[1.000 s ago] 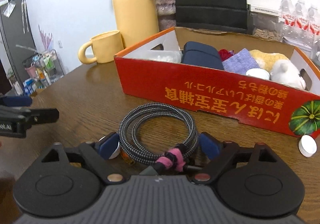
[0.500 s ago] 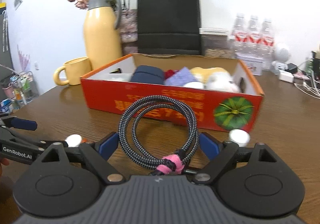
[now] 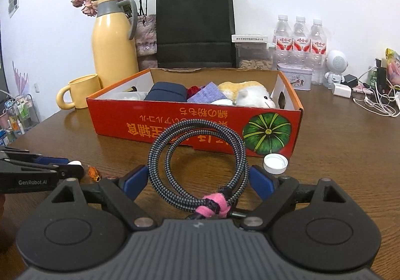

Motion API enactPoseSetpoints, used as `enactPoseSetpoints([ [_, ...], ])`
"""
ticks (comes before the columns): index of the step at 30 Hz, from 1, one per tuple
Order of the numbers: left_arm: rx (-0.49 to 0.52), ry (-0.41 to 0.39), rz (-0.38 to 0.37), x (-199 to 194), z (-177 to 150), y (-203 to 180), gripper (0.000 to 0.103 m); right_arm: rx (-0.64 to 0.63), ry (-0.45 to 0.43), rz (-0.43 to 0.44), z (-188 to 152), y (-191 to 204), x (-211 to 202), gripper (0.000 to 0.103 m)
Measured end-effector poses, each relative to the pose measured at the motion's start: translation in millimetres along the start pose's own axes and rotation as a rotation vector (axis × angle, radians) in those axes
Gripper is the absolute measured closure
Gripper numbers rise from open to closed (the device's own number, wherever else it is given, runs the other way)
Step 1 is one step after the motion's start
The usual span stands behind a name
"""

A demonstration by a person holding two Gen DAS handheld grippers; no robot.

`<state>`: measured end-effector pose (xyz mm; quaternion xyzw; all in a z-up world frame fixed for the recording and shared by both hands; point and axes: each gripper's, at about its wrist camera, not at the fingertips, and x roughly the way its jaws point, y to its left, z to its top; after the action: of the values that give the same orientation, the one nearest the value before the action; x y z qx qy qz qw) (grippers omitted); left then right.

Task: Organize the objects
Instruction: 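Grasp the pink-tied braided cable with the right tool while the left tool grasps a white cap, then carry the braided cable and white cap into the box and open both tools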

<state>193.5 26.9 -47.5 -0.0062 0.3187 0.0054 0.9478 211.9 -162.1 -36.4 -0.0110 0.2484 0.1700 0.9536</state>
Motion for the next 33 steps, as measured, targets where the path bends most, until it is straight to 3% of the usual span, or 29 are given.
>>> enactPoseSetpoints([
  [17,0.006,-0.085,0.015,-22.5,3.5,-8.3,0.076,-0.021,-0.021,0.001,-1.0,3.9,-8.8,0.015],
  [33,0.018,-0.168,-0.031,-29.8,56.0,-32.1,0.076,-0.042,-0.045,-0.004,30.2,4.5,-15.3,0.014],
])
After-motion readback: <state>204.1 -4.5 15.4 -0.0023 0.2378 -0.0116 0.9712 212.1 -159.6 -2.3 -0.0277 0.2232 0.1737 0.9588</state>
